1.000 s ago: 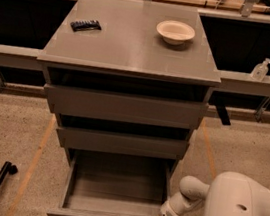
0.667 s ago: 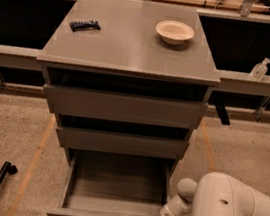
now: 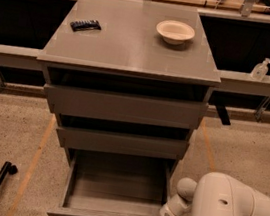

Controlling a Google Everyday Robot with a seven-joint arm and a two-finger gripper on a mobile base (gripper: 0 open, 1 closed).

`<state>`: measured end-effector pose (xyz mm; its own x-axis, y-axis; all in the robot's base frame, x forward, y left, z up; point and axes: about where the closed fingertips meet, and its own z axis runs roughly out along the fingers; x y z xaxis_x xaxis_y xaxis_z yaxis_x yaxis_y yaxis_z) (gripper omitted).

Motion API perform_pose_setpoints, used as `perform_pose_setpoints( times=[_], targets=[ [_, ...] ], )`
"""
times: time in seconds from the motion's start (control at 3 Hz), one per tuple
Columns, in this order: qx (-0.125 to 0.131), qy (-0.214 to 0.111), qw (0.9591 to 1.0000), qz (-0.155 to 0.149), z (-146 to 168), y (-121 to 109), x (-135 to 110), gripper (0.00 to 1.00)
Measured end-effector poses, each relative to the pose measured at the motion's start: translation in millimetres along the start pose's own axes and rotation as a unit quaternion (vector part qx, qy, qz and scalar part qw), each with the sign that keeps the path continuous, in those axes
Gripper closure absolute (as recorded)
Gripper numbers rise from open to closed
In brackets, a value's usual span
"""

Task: Close bottom drawer

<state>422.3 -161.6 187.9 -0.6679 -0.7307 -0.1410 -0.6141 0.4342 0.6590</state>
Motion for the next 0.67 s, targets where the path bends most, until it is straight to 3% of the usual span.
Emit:
perform_pose_setpoints(
  times=[0.67],
  targets=[
    [0.000,0.000,1.0000,0.000,0.1,0.0,0.0,1.00]
  ],
)
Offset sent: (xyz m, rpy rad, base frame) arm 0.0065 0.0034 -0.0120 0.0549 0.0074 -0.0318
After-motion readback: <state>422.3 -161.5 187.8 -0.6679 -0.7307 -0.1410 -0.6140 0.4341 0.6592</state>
